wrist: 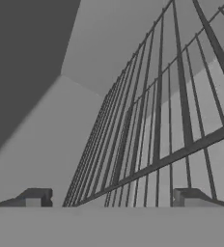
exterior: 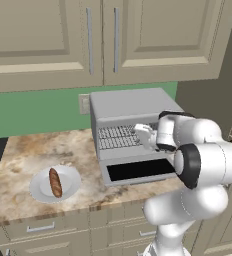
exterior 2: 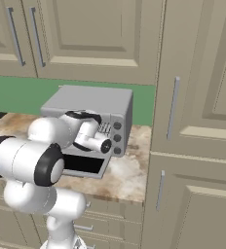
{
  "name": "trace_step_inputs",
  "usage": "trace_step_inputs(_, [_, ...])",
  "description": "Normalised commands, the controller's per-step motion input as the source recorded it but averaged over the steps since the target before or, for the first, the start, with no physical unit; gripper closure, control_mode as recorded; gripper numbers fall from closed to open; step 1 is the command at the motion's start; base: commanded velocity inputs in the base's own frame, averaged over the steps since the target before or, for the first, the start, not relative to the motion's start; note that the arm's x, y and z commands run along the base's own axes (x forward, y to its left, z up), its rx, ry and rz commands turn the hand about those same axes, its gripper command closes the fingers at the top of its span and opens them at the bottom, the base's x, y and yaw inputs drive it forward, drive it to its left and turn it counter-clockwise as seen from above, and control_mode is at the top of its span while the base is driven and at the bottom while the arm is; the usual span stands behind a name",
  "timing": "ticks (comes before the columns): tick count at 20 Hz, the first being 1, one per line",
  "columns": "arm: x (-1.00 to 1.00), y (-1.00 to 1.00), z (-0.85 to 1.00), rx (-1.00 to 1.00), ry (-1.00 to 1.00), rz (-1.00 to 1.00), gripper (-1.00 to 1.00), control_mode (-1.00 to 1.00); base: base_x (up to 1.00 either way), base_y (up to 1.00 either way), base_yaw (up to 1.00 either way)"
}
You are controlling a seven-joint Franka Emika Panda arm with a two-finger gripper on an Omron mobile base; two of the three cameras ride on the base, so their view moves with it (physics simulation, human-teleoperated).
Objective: Pull the toaster oven rack outwards. Pick up the baguette from the plate and place it on the toaster oven rack. Close the toaster oven door fully and set the temperature to the lowest setting.
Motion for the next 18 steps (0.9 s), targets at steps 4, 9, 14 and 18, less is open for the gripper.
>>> trace_step_inputs(4, [-0.36, 0.16, -0.05, 0.00, -0.02, 0.00, -1.00, -1.00, 0.00, 0.00, 0.00])
trace_step_inputs(9, [-0.04, 0.14, -0.18, -0.02, -0.01, 0.00, -1.00, -1.00, 0.00, 0.00, 0.00])
trace_step_inputs(14, [0.31, 0.04, -0.12, -0.02, 0.00, -0.06, -1.00, -1.00, 0.00, 0.00, 0.00])
trace_step_inputs(18, [0.31, 0.01, -0.13, 0.00, 0.00, -0.10, -1.00, -1.00, 0.00, 0.00, 0.00])
